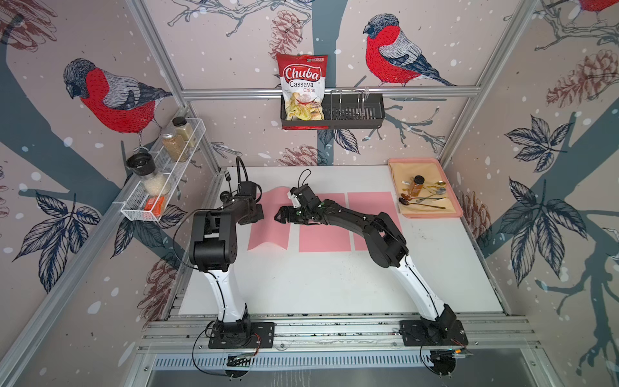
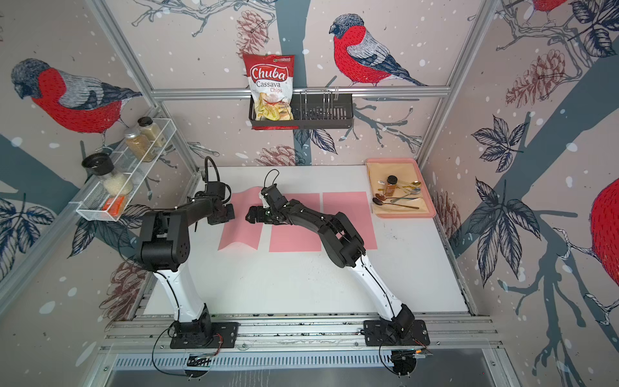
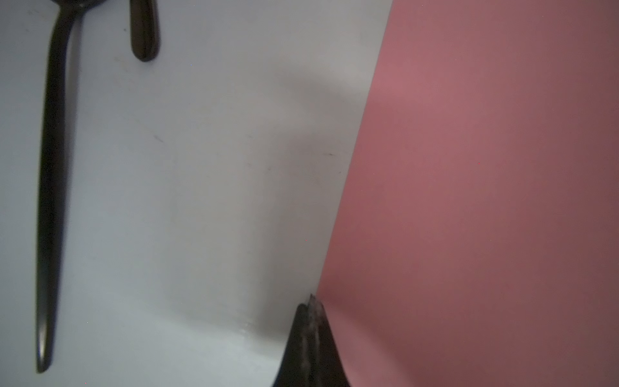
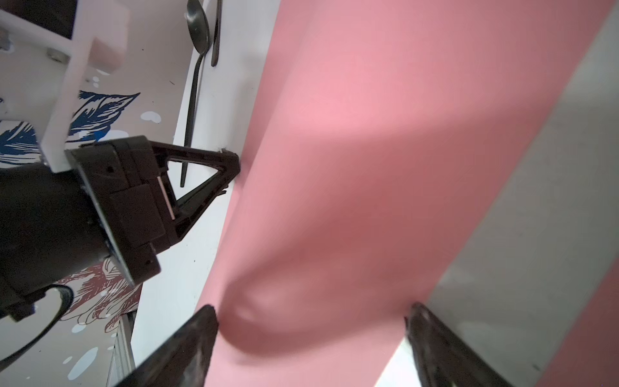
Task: Fold the rectangular paper in half along the long edge
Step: Pick up the paper from the center of the board.
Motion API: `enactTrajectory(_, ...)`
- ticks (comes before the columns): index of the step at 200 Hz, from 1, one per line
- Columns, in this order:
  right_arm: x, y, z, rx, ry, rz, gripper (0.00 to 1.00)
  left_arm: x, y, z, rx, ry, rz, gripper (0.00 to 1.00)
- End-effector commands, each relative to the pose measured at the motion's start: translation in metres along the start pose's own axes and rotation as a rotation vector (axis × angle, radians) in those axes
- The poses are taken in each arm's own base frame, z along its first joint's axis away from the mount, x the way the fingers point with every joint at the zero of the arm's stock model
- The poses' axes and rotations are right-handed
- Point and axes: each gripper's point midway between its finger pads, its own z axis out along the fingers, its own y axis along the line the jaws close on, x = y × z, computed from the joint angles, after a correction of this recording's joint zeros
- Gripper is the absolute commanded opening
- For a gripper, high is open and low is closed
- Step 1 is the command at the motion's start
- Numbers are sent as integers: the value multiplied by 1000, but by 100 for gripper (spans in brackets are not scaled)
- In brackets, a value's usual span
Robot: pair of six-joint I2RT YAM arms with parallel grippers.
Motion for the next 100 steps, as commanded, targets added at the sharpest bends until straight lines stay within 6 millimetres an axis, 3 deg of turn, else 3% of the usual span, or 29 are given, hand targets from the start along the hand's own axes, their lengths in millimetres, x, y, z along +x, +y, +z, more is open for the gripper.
enactTrajectory(1, 26, -20, 2, 53, 92, 71, 91, 53, -13, 8, 59, 201, 35, 0)
enactTrajectory(100, 19, -18, -7, -45, 51, 148, 91, 58, -20, 7, 37, 199, 59, 0)
